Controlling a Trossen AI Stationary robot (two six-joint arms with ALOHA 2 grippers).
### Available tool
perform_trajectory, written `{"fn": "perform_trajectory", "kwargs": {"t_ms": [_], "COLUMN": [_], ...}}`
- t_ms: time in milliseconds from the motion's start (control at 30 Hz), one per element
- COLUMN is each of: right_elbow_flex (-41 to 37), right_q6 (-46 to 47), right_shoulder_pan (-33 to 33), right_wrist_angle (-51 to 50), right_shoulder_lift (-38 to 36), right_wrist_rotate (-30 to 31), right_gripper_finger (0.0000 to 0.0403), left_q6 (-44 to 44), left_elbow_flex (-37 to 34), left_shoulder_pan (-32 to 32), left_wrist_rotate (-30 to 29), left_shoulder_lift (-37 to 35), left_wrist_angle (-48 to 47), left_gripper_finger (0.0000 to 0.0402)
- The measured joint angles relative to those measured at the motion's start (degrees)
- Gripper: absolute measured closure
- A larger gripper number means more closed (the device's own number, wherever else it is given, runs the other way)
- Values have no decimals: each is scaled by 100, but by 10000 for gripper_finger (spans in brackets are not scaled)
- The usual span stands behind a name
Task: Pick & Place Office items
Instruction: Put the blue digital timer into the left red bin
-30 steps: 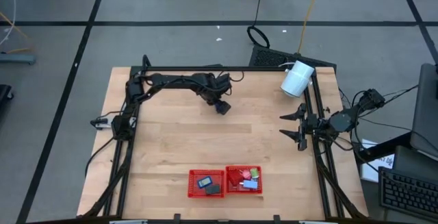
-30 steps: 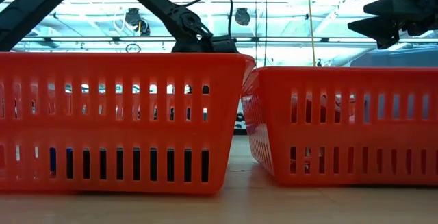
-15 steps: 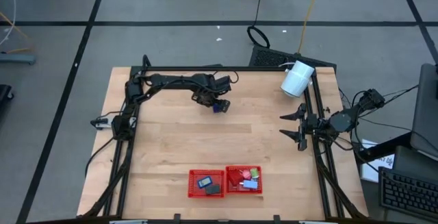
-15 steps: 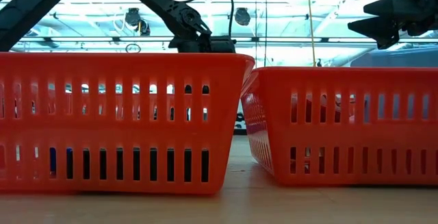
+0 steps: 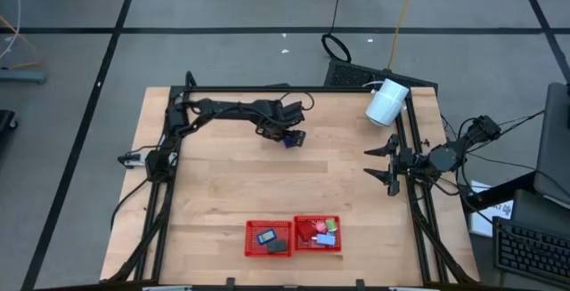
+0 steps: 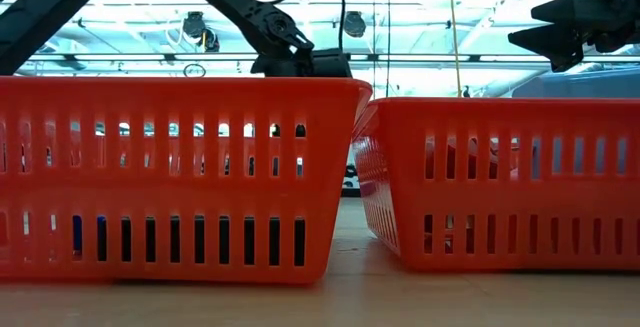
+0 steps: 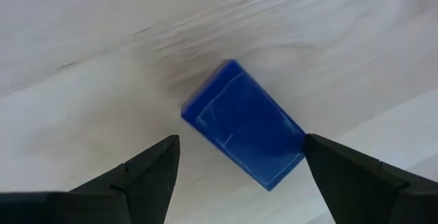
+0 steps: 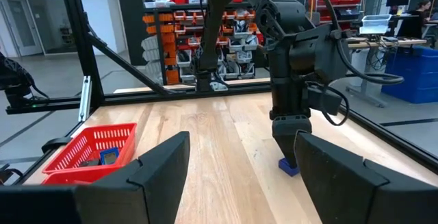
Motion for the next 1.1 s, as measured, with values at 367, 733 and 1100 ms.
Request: {"fn": "perform_trajectory", "kwargs": {"t_ms": [367,733,1100], "right_elbow_flex": [0,0,-1], "right_q6": [0,0,2], "right_shoulder_pan": [0,-1,-1], "right_wrist_angle": [0,0,0], "right_shoulder_lift": [0,0,0], "right_wrist_rotate": [0,0,0], "right_gripper_finger": [149,149,149], "left_q6": [-391,614,61], "left_elbow_flex": [180,197,201], "left_shoulder_pan": [-29,-219,-175], "left_wrist_rotate": [169,89,-179], "left_shoulder_lift": [37,33,22], "left_wrist_angle": [-8,772,737], "left_gripper_finger": [87,87,87]}}
